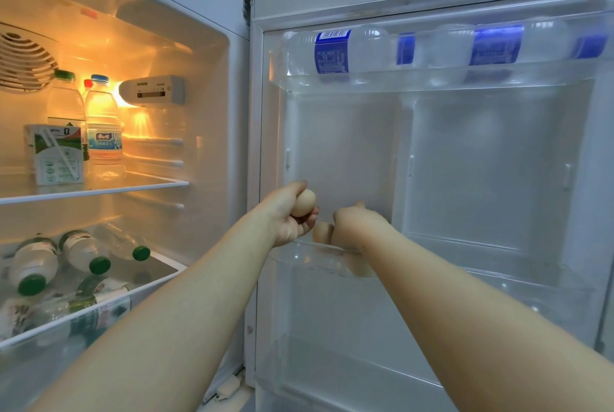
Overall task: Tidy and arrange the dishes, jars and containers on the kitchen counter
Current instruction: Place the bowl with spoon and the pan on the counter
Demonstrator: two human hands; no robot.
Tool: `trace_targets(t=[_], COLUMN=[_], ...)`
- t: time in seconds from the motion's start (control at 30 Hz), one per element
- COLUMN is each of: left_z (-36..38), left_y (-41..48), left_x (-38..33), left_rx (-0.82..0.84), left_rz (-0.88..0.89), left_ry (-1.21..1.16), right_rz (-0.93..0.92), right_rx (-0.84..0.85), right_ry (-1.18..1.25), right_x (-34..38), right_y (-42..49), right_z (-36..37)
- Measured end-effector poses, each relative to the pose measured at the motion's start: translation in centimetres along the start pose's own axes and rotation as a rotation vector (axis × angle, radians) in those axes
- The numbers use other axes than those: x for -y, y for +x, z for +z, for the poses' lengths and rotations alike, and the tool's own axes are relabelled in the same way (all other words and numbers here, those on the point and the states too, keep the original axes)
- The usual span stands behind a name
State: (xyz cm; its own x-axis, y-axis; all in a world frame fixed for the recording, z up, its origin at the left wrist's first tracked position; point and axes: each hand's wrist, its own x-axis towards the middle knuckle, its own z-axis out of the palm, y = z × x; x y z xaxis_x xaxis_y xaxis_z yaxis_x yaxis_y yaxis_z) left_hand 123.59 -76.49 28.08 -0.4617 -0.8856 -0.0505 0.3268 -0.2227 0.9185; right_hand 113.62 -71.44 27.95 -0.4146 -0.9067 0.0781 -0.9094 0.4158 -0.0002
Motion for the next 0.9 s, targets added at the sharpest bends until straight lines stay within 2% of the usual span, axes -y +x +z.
trace_targets(t=[0.17,0.3,0.53,0.73,0.9], left_z=[0.1,0.1,0.4,0.6,0.9], left_y=[-0.1,0.0,0.0,0.2,0.1], left_x=[0.0,0.0,0.0,0.2,0.1], left_rx=[0.001,0.009,0.017,0.008,-0.005], left_rz=[0.005,-0.008,-0.027,-0.01,-0.011], left_ry=[0.021,0.042,0.057,0.066,0.024], right_rz=[-0.016,-0.008,0.004,-0.028,0.013], right_rx=[-0.009,-0.037,-0.32,-0.427,-0.585], right_ry=[0.01,0.11,0.368,0.503,0.682], right_x=[-0.1,-0.4,-1.1,-1.6,-2.0], right_y=[0.0,-0.1,-1.3,-0.9,-1.1], right_z=[-0.1,0.3,1.2,1.5,1.4])
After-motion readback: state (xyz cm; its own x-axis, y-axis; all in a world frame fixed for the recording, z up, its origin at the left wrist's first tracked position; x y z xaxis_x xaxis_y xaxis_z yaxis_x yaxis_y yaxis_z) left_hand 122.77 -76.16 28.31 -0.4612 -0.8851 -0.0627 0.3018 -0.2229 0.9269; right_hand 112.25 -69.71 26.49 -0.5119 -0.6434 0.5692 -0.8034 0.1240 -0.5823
